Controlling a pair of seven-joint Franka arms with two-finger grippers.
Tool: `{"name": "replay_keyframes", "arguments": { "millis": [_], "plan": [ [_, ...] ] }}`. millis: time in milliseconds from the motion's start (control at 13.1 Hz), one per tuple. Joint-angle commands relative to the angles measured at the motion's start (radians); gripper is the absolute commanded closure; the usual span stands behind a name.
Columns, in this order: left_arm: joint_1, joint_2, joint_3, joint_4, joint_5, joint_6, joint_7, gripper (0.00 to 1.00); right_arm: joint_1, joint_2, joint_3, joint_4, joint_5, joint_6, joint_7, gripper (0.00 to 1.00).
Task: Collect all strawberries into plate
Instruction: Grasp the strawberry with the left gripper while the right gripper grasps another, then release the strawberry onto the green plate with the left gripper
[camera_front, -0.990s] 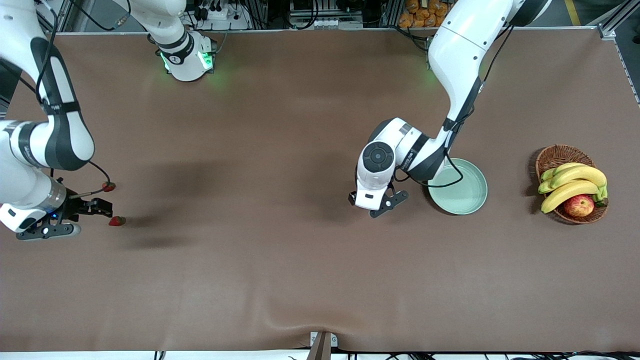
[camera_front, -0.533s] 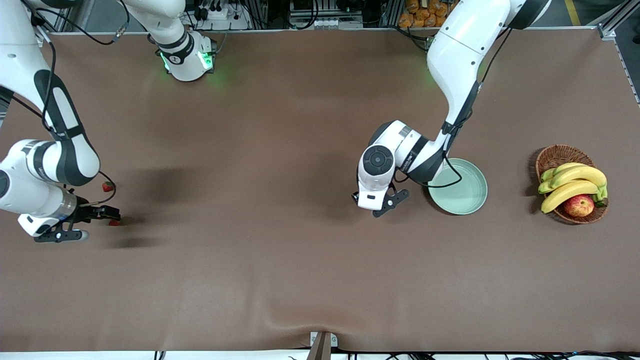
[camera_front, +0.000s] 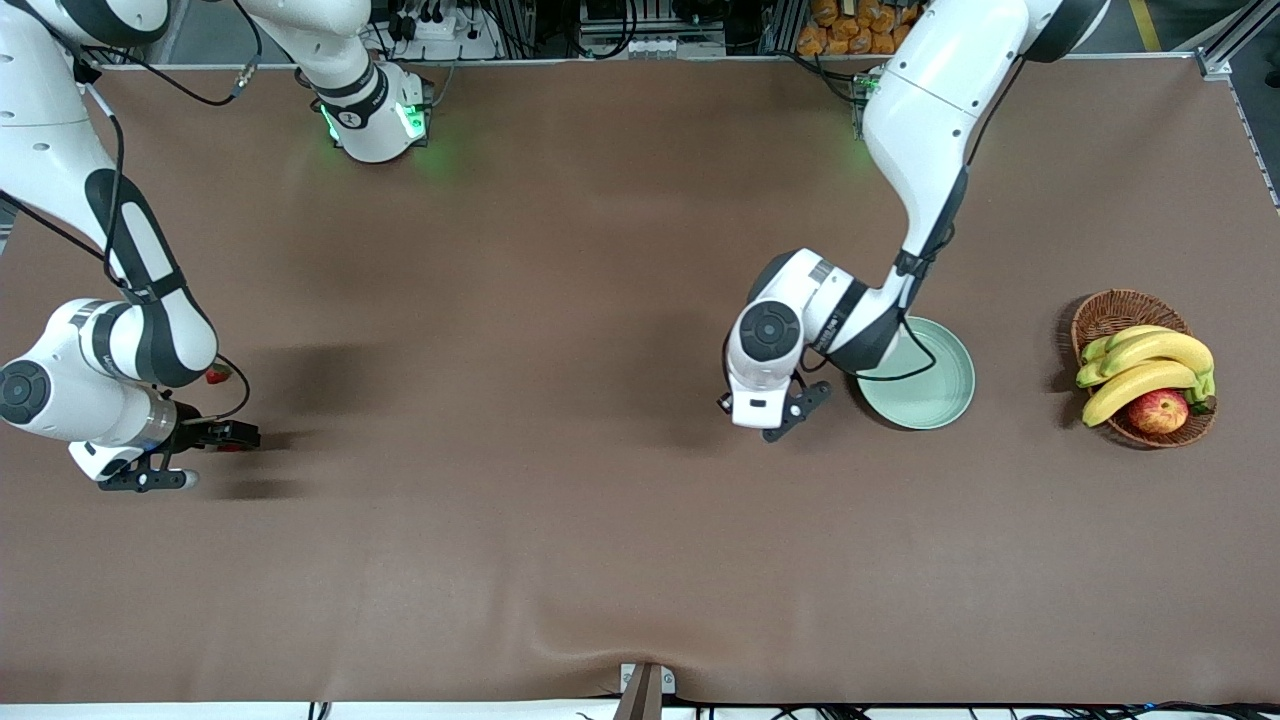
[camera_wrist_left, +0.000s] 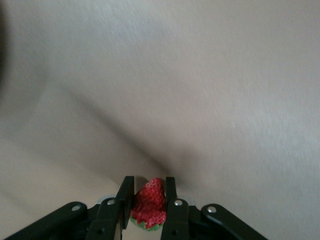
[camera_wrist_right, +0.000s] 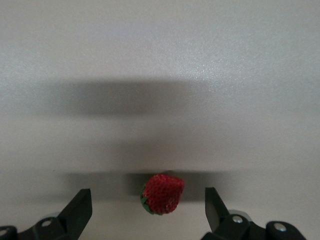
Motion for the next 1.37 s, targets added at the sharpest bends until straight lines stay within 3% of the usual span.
{"name": "replay_keyframes", "arguments": {
  "millis": [0,152,381,610,686,838,914,990,1143,1295],
  "plan": [
    [0.053,-0.063,-0.004,-0.031,0.023,-0.011,0.023,1.00,-0.016,0.031,0.016,0.023,-0.028,0.008,0.028,0.00],
    [0.104,-0.123,-0.006,-0.041,0.023,-0.082,0.147,1.00,-0.018,0.032,0.016,0.021,-0.028,0.006,0.028,0.00],
    [0.177,-0.166,-0.007,-0.047,0.023,-0.208,0.357,1.00,-0.018,0.035,0.016,0.023,-0.028,0.008,0.028,0.46],
    [0.255,-0.200,-0.007,-0.103,0.023,-0.244,0.464,1.00,-0.018,0.037,0.016,0.021,-0.027,0.006,0.028,0.85],
    [0.277,-0.204,-0.006,-0.131,0.024,-0.244,0.490,1.00,-0.018,0.038,0.016,0.021,-0.027,0.005,0.028,0.94],
    [0.291,-0.197,-0.004,-0.172,0.038,-0.232,0.493,0.97,-0.018,0.038,0.016,0.021,-0.028,0.005,0.019,0.99],
    [0.291,-0.201,-0.004,-0.194,0.070,-0.231,0.493,0.85,-0.016,0.035,0.016,0.023,-0.030,0.003,0.016,0.99],
    [0.297,-0.204,-0.004,-0.200,0.091,-0.231,0.493,0.68,-0.011,0.029,0.016,0.024,-0.033,0.001,0.011,0.98],
    [0.314,-0.206,-0.004,-0.191,0.099,-0.233,0.495,0.00,0.021,0.002,0.025,0.032,-0.034,-0.003,-0.023,0.97],
    [0.325,-0.238,-0.004,-0.182,0.099,-0.244,0.495,0.00,0.079,-0.020,0.027,0.047,-0.033,-0.011,-0.021,0.99]
  ]
}}
